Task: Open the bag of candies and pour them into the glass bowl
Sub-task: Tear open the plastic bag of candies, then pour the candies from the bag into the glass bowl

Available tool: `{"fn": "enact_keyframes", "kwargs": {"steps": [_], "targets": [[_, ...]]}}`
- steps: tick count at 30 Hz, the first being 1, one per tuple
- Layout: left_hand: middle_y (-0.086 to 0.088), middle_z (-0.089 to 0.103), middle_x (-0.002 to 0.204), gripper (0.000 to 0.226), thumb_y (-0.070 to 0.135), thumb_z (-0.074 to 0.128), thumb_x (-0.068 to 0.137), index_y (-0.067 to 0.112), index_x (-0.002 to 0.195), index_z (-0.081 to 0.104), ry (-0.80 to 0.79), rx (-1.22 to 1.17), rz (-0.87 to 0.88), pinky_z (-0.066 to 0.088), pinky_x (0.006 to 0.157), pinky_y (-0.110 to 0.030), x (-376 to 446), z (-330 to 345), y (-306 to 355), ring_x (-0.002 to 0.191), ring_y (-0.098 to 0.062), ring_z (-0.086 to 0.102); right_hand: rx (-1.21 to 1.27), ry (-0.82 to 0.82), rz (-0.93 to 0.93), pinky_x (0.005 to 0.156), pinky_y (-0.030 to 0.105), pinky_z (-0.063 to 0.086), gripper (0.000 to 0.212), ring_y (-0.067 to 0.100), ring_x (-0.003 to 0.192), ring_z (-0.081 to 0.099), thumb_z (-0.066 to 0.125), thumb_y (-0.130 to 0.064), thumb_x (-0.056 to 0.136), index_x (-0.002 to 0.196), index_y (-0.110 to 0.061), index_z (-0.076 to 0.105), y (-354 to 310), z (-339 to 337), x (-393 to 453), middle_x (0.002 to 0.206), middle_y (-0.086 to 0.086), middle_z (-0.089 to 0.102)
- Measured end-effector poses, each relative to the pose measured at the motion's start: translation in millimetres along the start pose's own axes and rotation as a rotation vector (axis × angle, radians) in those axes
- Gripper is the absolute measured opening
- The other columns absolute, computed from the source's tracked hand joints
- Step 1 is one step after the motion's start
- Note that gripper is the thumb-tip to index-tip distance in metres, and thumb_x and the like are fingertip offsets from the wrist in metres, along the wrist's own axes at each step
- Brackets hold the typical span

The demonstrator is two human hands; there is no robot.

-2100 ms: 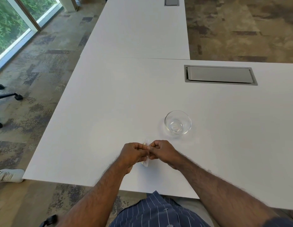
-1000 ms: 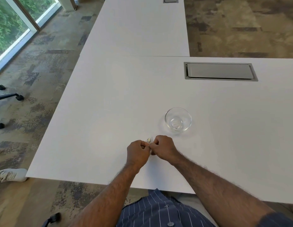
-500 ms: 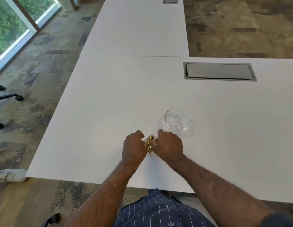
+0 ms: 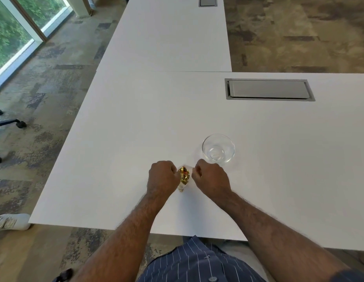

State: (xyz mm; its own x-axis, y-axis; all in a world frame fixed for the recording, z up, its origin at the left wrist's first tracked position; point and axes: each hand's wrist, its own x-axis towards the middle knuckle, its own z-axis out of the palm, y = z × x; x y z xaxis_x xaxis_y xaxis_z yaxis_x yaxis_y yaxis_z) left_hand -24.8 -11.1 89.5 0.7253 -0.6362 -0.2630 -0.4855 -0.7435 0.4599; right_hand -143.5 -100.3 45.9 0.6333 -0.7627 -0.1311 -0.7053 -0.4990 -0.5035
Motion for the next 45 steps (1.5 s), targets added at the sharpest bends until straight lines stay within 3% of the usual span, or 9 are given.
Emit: {"fn": "enact_keyframes", "kwargs": {"steps": [5,9,17,25,29,31,33,36,45], "targets": [[0.000,0.073,0.076,0.014,0.015,0.061,0.080,0.012,0.077,0.074,-0.003,-0.051,0.055,0.048,0.060,-0.024,6,-15,16,0.067,-0.011,0.060,0.765,-0.051,0.466,0.066,0.037,0.061,0.036,0.019,0.061,0.069,0.046,-0.034,0.097,0.080,-0.008,0.064,8,-6,6,0.076,0.009,0.073],[0.007,0.069,0.067,0.014,0.016,0.062,0.078,0.014,0.079,0.076,-0.031,-0.140,0.156,0.050,0.056,-0.020,3,-32,35,0.064,-0.010,0.065,1.096,-0.362,0.691,0.069,0.033,0.058,0.034,0.026,0.076,0.069,0.041,-0.023,0.100,0.103,0.001,0.065,19,-8,6,0.091,0.015,0.072],[0.012,0.071,0.056,0.012,0.016,0.064,0.075,0.024,0.073,0.073,-0.167,-0.509,0.140,0.044,0.043,-0.008,3,-39,66,0.056,-0.006,0.072,1.956,-0.575,0.647,0.076,0.033,0.060,0.034,0.026,0.093,0.070,0.051,-0.024,0.097,0.120,-0.003,0.064,42,-22,6,0.110,0.016,0.071],[0.006,0.075,0.076,0.020,0.042,0.067,0.086,0.023,0.086,0.073,-0.180,-0.816,0.056,0.061,0.066,-0.029,26,-12,76,0.068,-0.011,0.073,2.111,-0.271,0.708,0.064,0.028,0.061,0.020,0.020,0.075,0.073,0.052,-0.012,0.096,0.104,0.000,0.066,67,-35,12,0.091,0.014,0.075],[-0.001,0.069,0.103,0.014,0.033,0.055,0.094,0.025,0.093,0.066,-0.116,-0.870,-0.147,0.060,0.078,-0.033,48,21,66,0.085,-0.017,0.069,2.190,-0.149,0.701,0.078,0.028,0.059,0.022,0.020,0.082,0.072,0.062,-0.010,0.084,0.102,-0.001,0.069,82,-49,20,0.097,0.014,0.074],[-0.005,0.063,0.125,0.028,0.032,0.047,0.097,0.019,0.116,0.064,-0.122,-0.821,-0.223,0.052,0.099,-0.044,55,42,56,0.110,-0.025,0.064,2.199,-0.108,0.709,0.093,0.024,0.049,0.019,0.017,0.085,0.064,0.062,-0.008,0.084,0.100,-0.001,0.069,89,-56,24,0.099,0.012,0.072],[-0.009,0.050,0.145,0.042,0.033,0.043,0.100,0.017,0.139,0.051,-0.205,-0.780,-0.252,0.041,0.110,-0.048,56,60,49,0.130,-0.030,0.050,2.150,-0.063,0.734,0.081,0.026,0.057,0.016,0.017,0.082,0.066,0.058,-0.007,0.090,0.101,-0.003,0.068,96,-60,29,0.100,0.010,0.072],[-0.009,0.038,0.154,0.048,0.029,0.042,0.102,0.019,0.149,0.036,-0.327,-0.735,-0.213,0.037,0.113,-0.047,55,81,45,0.137,-0.028,0.043,2.078,0.023,0.777,0.058,0.028,0.059,0.019,0.019,0.072,0.073,0.056,-0.010,0.095,0.111,-0.005,0.065,102,-64,35,0.102,0.009,0.073],[0.001,0.046,0.144,0.047,0.016,0.045,0.097,0.036,0.139,0.046,-0.507,-0.990,-0.289,0.042,0.107,-0.047,58,96,65,0.132,-0.027,0.042,1.767,0.096,0.862,0.061,0.028,0.052,0.020,0.019,0.084,0.062,0.059,-0.016,0.095,0.114,-0.012,0.064,112,-53,48,0.101,0.006,0.069]]}}
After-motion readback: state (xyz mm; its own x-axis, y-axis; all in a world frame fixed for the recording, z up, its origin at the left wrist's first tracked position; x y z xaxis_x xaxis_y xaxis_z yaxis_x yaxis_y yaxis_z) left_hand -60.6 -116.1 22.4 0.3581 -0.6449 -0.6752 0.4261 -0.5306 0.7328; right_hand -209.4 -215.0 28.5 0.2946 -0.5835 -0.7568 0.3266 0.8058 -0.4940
